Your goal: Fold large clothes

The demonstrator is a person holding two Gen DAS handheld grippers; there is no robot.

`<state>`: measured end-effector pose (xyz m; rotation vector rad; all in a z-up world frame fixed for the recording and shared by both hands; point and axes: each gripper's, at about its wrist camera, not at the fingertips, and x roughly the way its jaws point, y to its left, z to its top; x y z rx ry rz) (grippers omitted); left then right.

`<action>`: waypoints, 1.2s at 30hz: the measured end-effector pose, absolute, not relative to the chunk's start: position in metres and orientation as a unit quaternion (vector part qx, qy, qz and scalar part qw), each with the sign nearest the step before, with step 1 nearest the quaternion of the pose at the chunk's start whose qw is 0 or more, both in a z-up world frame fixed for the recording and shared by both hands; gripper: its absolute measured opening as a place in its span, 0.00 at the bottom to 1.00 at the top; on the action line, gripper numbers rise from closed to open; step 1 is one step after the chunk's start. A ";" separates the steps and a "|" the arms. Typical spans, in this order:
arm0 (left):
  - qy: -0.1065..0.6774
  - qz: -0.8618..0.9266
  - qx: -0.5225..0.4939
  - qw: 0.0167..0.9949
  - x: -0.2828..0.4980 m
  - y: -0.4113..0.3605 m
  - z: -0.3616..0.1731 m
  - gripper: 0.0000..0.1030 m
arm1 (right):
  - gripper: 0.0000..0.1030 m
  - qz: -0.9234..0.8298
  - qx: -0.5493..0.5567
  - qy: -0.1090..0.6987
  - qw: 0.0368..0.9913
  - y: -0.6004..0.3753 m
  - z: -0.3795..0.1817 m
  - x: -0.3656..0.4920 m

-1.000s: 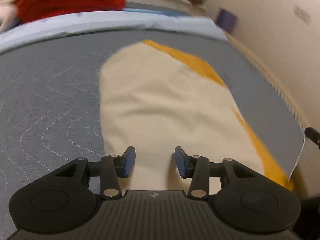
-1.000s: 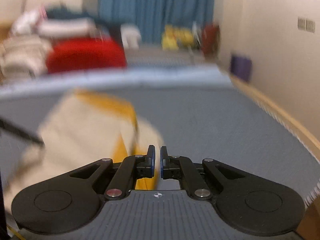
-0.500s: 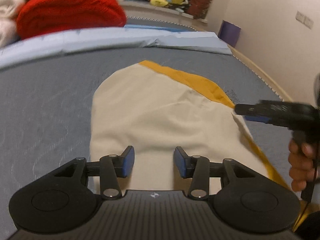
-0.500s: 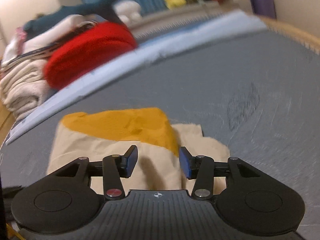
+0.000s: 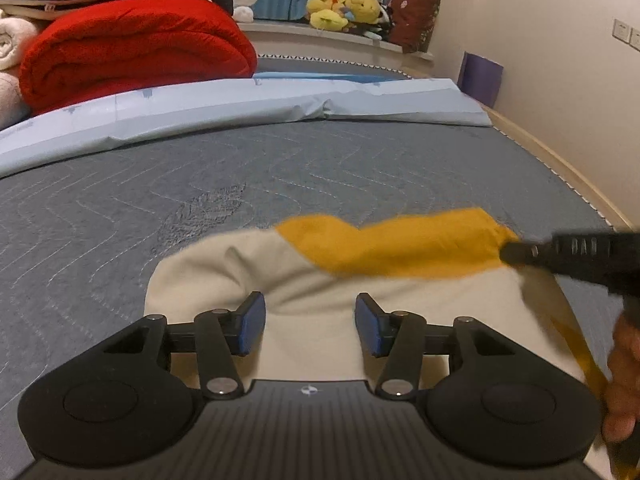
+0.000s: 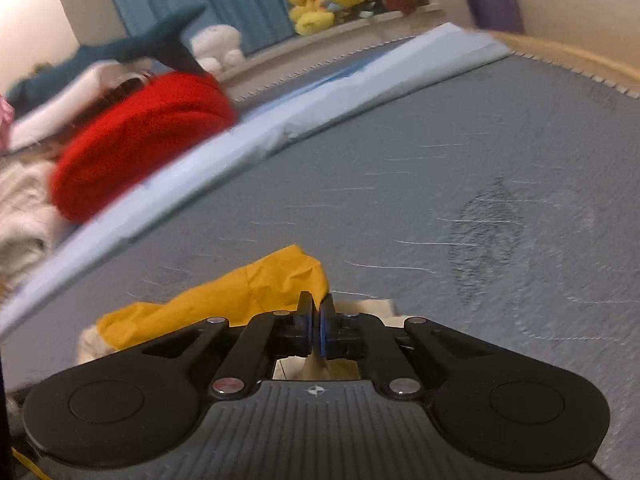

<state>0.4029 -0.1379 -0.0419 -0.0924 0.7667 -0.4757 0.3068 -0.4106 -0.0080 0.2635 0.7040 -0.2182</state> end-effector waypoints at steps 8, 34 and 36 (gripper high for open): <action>0.396 -0.238 -0.048 0.886 0.423 -0.142 -0.055 0.53 | 0.04 -0.144 0.087 0.407 0.898 -0.407 -0.045 0.320; 0.583 -0.187 -0.134 0.779 0.266 -0.014 -0.044 0.82 | 0.62 -0.121 0.077 0.525 0.839 -0.399 0.000 0.138; 0.566 -0.202 -0.170 0.781 0.261 -0.005 -0.033 0.82 | 0.62 -0.127 0.078 0.500 0.853 -0.398 0.010 0.128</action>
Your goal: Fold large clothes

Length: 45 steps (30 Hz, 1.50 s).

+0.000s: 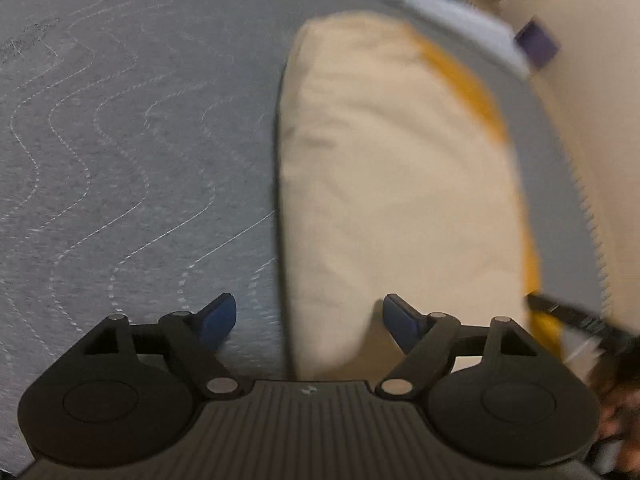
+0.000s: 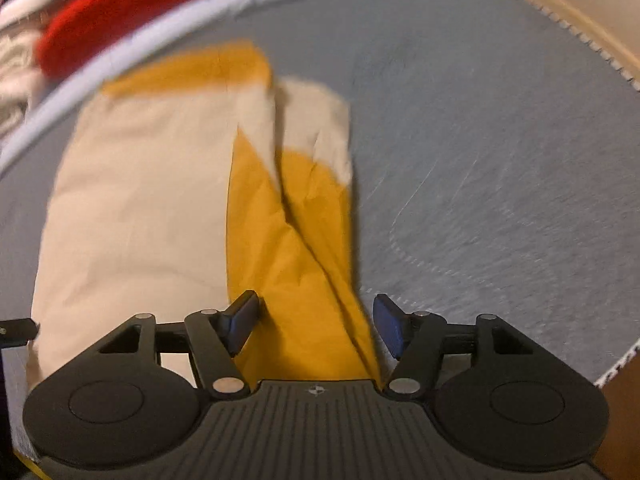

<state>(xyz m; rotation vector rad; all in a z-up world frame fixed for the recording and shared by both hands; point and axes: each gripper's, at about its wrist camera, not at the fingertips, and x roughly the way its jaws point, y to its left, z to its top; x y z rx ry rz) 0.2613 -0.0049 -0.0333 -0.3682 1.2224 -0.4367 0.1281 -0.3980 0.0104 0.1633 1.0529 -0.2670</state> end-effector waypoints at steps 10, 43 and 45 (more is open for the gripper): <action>0.581 -0.182 -0.294 0.737 0.292 0.013 -0.074 0.83 | 0.64 -0.118 0.218 0.513 0.821 -0.430 -0.021 0.118; 0.500 -0.143 -0.331 0.788 0.402 0.076 -0.058 0.61 | 0.18 0.018 0.186 0.426 0.885 -0.325 -0.033 0.207; 0.502 -0.099 -0.340 0.789 0.401 0.099 -0.063 0.62 | 0.21 0.020 0.159 0.450 0.879 -0.312 -0.041 0.209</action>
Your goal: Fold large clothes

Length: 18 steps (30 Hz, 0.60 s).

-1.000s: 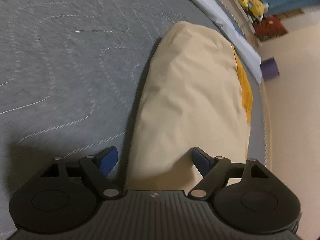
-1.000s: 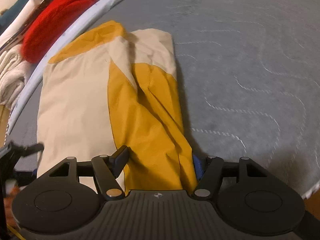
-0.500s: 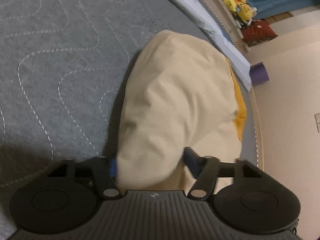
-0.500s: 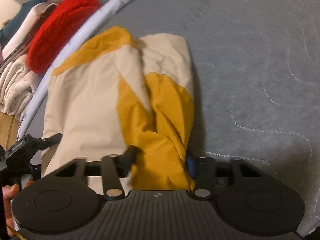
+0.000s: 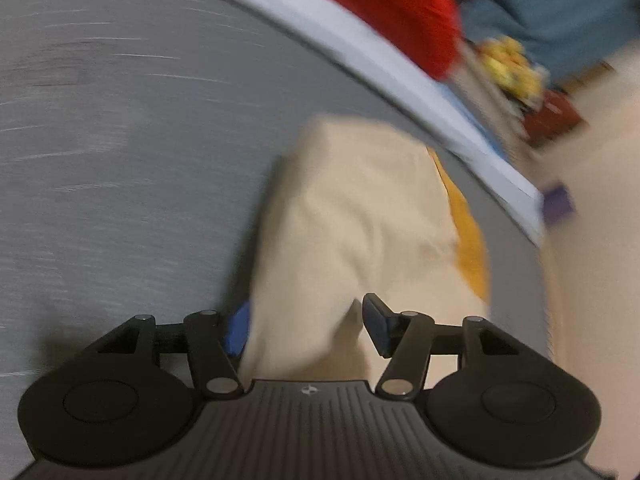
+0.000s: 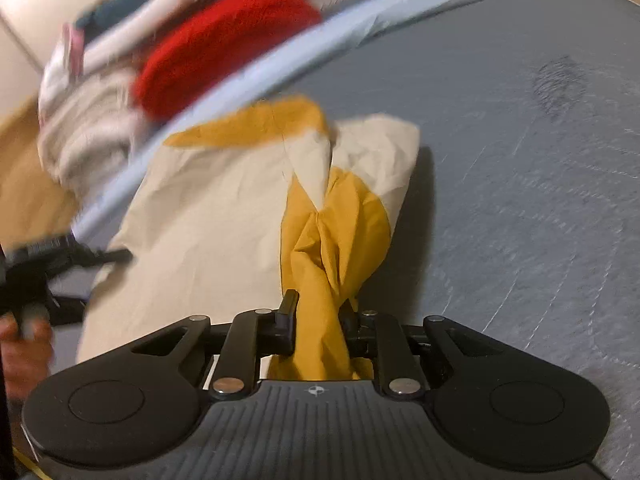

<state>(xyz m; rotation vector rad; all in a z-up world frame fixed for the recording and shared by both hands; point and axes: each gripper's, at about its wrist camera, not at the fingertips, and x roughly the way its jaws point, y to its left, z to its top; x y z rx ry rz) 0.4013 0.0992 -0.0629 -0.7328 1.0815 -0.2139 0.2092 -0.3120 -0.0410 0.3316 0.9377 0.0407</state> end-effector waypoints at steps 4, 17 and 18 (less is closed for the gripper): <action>0.470 -0.117 -0.337 0.807 0.388 0.122 -0.039 0.62 | 0.25 0.000 0.145 0.467 0.872 -0.310 -0.047 0.207; 0.504 -0.240 0.033 0.829 0.260 0.036 -0.041 0.70 | 0.54 -0.014 0.089 0.515 0.852 -0.325 -0.034 0.175; 0.515 -0.242 0.041 0.821 0.255 0.037 -0.042 0.75 | 0.54 -0.027 0.061 0.524 0.849 -0.327 -0.033 0.170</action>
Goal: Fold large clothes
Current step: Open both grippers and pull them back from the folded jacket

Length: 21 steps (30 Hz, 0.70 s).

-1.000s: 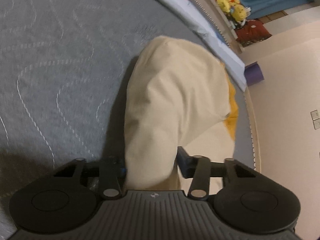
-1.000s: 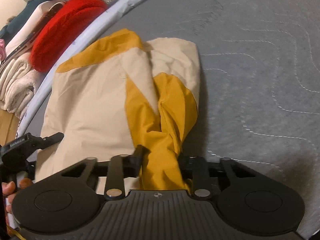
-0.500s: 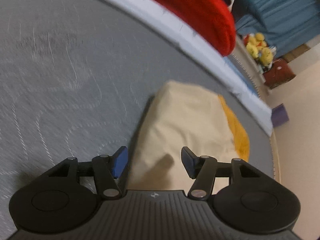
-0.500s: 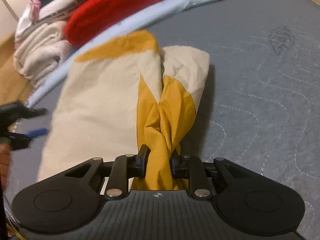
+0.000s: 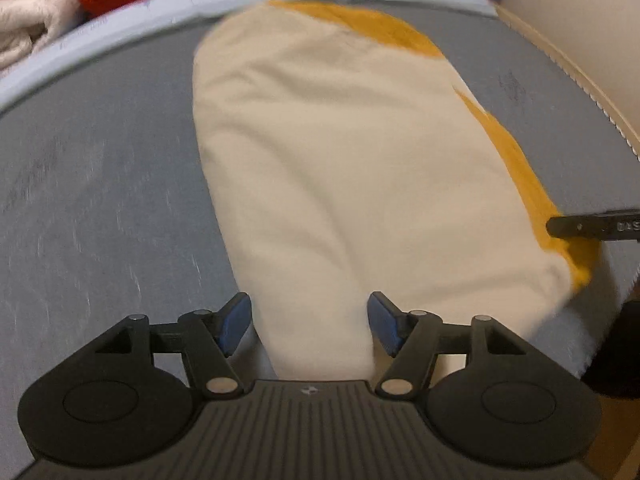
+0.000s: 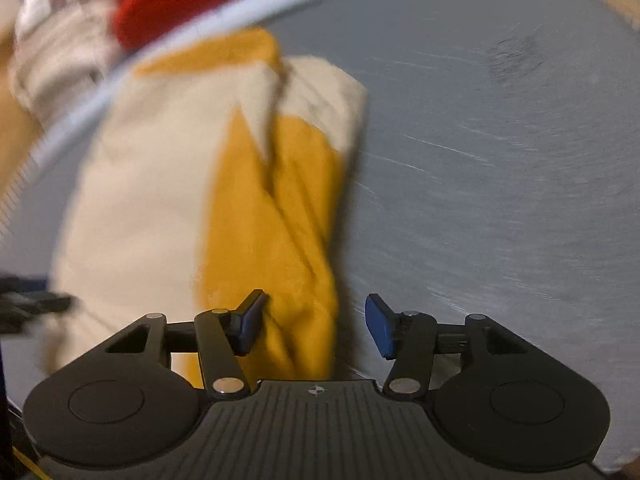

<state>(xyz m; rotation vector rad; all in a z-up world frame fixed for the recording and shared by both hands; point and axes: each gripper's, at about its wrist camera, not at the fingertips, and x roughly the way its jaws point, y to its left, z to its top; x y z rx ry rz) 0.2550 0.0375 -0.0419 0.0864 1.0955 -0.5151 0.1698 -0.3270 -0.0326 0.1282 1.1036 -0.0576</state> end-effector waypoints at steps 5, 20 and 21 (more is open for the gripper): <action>0.473 -0.198 0.152 0.845 0.195 0.034 -0.016 0.83 | 0.51 -0.091 -0.041 0.491 0.866 -0.334 0.000 0.137; 0.299 -0.086 -0.026 0.950 0.004 0.022 0.092 1.00 | 0.87 -0.038 -0.024 0.238 0.970 -0.245 0.111 -0.058; 0.308 -0.088 -0.025 0.947 -0.003 0.017 0.088 1.00 | 0.87 -0.034 -0.024 0.240 0.970 -0.239 0.111 -0.063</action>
